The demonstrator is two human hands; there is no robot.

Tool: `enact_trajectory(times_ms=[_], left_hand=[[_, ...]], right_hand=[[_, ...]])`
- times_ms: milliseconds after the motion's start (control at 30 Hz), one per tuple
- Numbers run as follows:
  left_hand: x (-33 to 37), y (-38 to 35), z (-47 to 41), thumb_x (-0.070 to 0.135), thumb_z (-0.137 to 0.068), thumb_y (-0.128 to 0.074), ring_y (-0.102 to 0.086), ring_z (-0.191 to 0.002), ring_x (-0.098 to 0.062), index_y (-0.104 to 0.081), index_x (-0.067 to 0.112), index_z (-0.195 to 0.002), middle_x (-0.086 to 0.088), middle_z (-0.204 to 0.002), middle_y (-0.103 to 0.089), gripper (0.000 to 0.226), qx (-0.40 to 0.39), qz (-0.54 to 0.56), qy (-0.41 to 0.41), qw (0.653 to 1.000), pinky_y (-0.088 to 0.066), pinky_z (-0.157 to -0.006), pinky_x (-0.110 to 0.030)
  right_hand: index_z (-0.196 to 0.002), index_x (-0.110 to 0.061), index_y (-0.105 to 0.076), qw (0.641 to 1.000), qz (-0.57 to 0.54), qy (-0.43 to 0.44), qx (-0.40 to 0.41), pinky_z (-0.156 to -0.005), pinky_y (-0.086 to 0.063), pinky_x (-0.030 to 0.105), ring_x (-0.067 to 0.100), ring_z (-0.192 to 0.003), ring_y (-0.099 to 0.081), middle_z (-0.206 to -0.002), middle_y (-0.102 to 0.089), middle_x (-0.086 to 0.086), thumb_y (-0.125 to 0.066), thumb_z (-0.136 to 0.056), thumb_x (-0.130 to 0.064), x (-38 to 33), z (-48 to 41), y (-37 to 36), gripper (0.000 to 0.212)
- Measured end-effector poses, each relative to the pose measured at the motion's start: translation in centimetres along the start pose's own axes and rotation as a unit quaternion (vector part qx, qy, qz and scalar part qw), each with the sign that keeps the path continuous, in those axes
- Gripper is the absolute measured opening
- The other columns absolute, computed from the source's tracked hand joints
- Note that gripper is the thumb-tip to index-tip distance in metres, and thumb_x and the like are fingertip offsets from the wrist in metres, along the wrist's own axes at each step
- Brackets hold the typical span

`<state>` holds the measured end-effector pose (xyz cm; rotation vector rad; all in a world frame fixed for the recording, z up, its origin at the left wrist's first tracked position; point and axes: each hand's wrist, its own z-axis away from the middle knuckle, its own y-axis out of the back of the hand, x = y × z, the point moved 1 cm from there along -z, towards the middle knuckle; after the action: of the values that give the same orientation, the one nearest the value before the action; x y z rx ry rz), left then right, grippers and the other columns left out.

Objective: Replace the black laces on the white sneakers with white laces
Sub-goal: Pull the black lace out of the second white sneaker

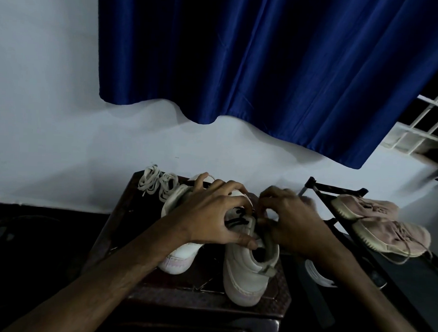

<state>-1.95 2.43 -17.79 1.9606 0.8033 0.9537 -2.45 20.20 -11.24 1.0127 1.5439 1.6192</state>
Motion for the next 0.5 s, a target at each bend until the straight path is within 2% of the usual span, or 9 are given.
enact_trajectory(times_ms=[100,133,200,267,367,433,500], left_hand=[[0.3,0.1,0.2,0.094,-0.062,-0.043,-0.04,-0.127,-0.004,-0.048,0.047,-0.123,0.021,-0.138,-0.038,0.078,0.008,-0.011,-0.013,1.0,-0.008,-0.116,-0.051],[0.3,0.2,0.3,0.094,-0.062,-0.043,-0.04,-0.126,-0.004,-0.049,0.046,-0.12,0.021,-0.138,-0.038,0.076,0.008,-0.012,-0.012,1.0,-0.009,-0.116,-0.051],[0.2,0.3,0.4,0.094,-0.063,-0.042,-0.041,-0.124,-0.003,-0.052,0.044,-0.114,0.022,-0.137,-0.039,0.073,0.006,-0.013,-0.012,1.0,-0.01,-0.115,-0.05],[0.0,0.4,0.5,0.094,-0.065,-0.04,-0.042,-0.122,-0.001,-0.054,0.043,-0.111,0.024,-0.135,-0.04,0.07,0.005,-0.006,-0.012,1.0,-0.011,-0.115,-0.048],[0.2,0.3,0.4,0.093,-0.07,-0.032,-0.046,-0.119,0.001,-0.056,0.041,-0.106,0.025,-0.128,-0.048,0.067,0.014,0.001,-0.01,1.0,-0.012,-0.114,-0.048],[0.3,0.2,0.4,0.086,-0.074,-0.041,-0.049,-0.108,0.004,-0.055,0.039,-0.101,0.026,-0.11,-0.055,0.056,0.022,0.007,-0.004,1.0,-0.015,-0.113,-0.047],[0.4,0.2,0.4,0.069,-0.072,-0.054,-0.049,-0.096,0.006,-0.054,0.037,-0.094,0.029,-0.086,-0.05,0.039,0.035,0.01,-0.001,0.999,-0.019,-0.112,-0.047]], right_hand=[[-0.111,-0.023,-0.058,0.983,0.148,-0.074,0.082,-0.099,-0.039,0.051,0.015,-0.11,-0.048,-0.122,-0.044,-0.006,-0.057,-0.087,-0.028,1.7,-0.2,1.6,0.024],[-0.109,-0.021,-0.058,0.974,0.16,-0.099,0.124,-0.096,-0.041,0.05,0.017,-0.107,-0.049,-0.12,-0.046,-0.003,-0.059,-0.086,-0.022,2.6,-0.5,2.3,0.023],[-0.1,-0.02,-0.058,0.974,0.062,-0.122,0.182,-0.084,-0.045,0.046,0.019,-0.097,-0.053,-0.112,-0.052,-0.001,-0.061,-0.086,-0.014,4.2,-1.3,3.6,0.015],[-0.093,-0.022,-0.057,0.975,-0.085,-0.105,0.175,-0.075,-0.051,0.042,0.019,-0.085,-0.058,-0.102,-0.06,0.0,-0.059,-0.091,-0.014,5.0,-2.9,3.7,0.009],[-0.09,-0.023,-0.059,0.968,-0.153,-0.075,0.182,-0.074,-0.055,0.046,0.022,-0.078,-0.063,-0.089,-0.067,-0.001,-0.059,-0.091,-0.019,4.6,-5.6,3.3,0.004],[-0.09,-0.021,-0.061,0.957,-0.201,-0.066,0.196,-0.07,-0.057,0.045,0.022,-0.072,-0.066,-0.084,-0.07,0.002,-0.059,-0.091,-0.022,3.5,-7.3,2.9,0.003],[-0.088,-0.016,-0.062,0.942,-0.279,-0.059,0.177,-0.064,-0.058,0.041,0.018,-0.063,-0.067,-0.079,-0.072,0.003,-0.061,-0.091,-0.018,2.2,-8.6,2.5,0.003]])
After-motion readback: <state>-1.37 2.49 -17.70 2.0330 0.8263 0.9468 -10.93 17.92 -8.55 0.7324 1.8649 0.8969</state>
